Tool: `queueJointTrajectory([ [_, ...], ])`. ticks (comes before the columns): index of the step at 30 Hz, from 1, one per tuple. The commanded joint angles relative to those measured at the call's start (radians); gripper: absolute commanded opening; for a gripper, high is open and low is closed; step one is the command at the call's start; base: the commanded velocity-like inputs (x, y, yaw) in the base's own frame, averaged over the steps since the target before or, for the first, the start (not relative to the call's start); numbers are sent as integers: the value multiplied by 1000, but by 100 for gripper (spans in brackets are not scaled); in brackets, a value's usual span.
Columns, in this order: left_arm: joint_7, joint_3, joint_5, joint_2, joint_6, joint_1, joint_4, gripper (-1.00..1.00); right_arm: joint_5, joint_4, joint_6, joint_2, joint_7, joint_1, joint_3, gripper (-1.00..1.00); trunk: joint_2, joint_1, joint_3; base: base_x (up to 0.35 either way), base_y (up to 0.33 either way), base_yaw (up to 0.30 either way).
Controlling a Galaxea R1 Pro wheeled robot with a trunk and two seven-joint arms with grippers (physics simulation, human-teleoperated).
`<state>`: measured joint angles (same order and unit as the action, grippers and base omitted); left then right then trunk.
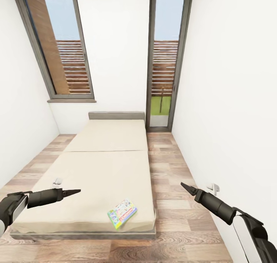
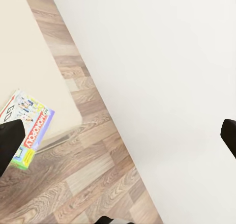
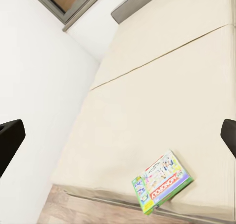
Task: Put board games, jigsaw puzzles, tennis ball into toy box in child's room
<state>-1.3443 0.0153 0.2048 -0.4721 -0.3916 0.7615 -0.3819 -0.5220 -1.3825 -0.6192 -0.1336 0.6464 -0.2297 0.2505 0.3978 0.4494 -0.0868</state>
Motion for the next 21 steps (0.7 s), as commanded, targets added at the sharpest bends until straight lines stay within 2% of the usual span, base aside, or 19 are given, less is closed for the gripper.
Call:
queueJointTrajectory([
  [1,-3,2,4,0,-10,1,0,100,-6,-1,-7,0,2,0,1,100,2,1,-2,-44,-168,0],
  [16,-2,2,4,2,-10,1,0,100,-2,-13,-5,1,-2,7,-5,100,2,1,-2,-32,-172,0],
  [21,1,1,6,7,-16,1,2,100,5,-14,-5,3,-2,7,-12,100,2,1,-2,-7,-75,0],
])
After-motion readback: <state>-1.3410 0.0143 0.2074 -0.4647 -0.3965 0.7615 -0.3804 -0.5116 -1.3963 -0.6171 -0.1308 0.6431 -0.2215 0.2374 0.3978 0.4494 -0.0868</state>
